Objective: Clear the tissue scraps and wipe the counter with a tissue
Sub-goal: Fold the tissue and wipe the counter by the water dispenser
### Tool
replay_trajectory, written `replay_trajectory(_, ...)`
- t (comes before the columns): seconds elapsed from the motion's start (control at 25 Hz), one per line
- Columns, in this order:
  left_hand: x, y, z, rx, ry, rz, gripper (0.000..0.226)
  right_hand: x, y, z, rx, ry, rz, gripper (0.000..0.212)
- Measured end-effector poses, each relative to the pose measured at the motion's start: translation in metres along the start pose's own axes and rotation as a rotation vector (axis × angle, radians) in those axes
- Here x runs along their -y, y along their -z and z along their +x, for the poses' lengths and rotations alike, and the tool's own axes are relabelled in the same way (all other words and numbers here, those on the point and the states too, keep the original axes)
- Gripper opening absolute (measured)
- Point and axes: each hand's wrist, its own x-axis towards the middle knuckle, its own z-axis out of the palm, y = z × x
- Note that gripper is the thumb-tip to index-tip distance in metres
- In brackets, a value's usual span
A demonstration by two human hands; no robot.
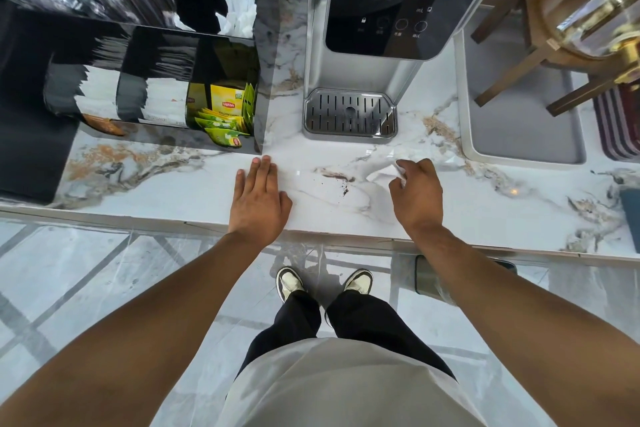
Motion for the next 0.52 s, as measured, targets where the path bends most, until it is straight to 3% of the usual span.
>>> replay_trajectory(0.32,0.000,0.000,0.000,0.001,0.002,-0.039,0.062,0.033,-0.039,0.009,0.009,-0.118,0.083,0.023)
replay_trajectory(0.52,0.003,-0.004,0.001,-0.030,-0.001,-0.062,0.061,0.053,-0.050,0.019,0.116,0.115,0.155,0.030)
